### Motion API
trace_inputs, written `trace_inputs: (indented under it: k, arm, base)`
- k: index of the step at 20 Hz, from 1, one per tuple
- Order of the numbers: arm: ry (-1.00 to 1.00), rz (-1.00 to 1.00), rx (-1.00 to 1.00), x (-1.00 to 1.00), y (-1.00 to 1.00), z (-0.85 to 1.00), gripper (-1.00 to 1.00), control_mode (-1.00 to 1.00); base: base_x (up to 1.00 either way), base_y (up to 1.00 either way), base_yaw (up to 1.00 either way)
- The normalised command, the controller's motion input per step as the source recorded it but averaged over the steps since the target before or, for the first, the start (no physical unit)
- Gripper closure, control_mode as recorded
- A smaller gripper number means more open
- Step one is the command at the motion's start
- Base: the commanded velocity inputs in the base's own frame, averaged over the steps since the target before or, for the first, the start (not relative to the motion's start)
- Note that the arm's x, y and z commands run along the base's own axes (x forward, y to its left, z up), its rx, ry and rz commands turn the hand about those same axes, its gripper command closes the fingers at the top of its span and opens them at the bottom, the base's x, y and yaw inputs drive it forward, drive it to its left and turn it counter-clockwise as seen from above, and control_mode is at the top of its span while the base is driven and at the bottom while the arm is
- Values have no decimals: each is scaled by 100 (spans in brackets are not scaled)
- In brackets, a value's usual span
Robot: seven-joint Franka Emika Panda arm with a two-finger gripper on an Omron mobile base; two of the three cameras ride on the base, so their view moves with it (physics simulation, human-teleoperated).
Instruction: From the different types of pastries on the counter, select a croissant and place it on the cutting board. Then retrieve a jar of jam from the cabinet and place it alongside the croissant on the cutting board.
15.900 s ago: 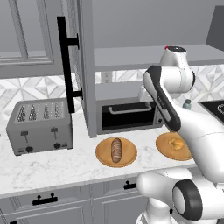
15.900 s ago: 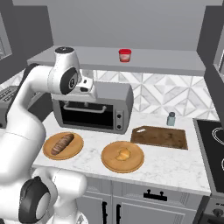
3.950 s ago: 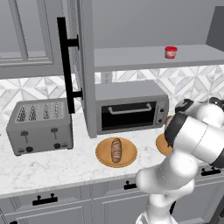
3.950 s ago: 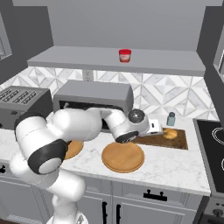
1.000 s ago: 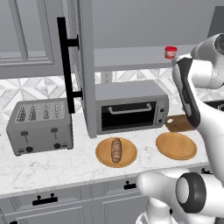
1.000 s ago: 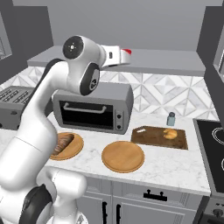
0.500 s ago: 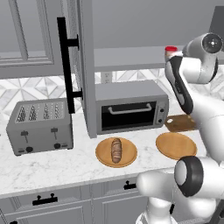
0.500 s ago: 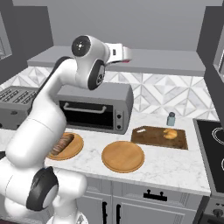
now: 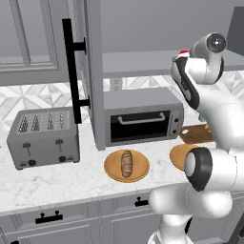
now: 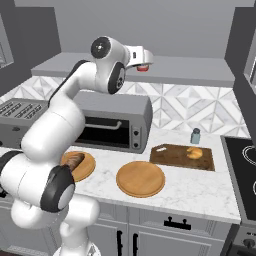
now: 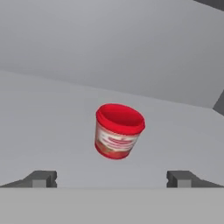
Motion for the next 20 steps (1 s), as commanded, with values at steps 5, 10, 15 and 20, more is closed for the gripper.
trace_inputs:
  k: [5, 10, 15, 20]
  arm:
    - [4, -3, 0, 48, -2, 0, -100, -100]
    - [3, -5, 1, 33, -6, 0, -100, -100]
    - [3, -4, 4, 25, -8, 0, -100, -100]
    - [1, 0, 4, 12, -2, 0, -100, -100]
  base:
    - [0, 0, 0]
    - [0, 0, 0]
    - [0, 0, 0]
    - [0, 0, 0]
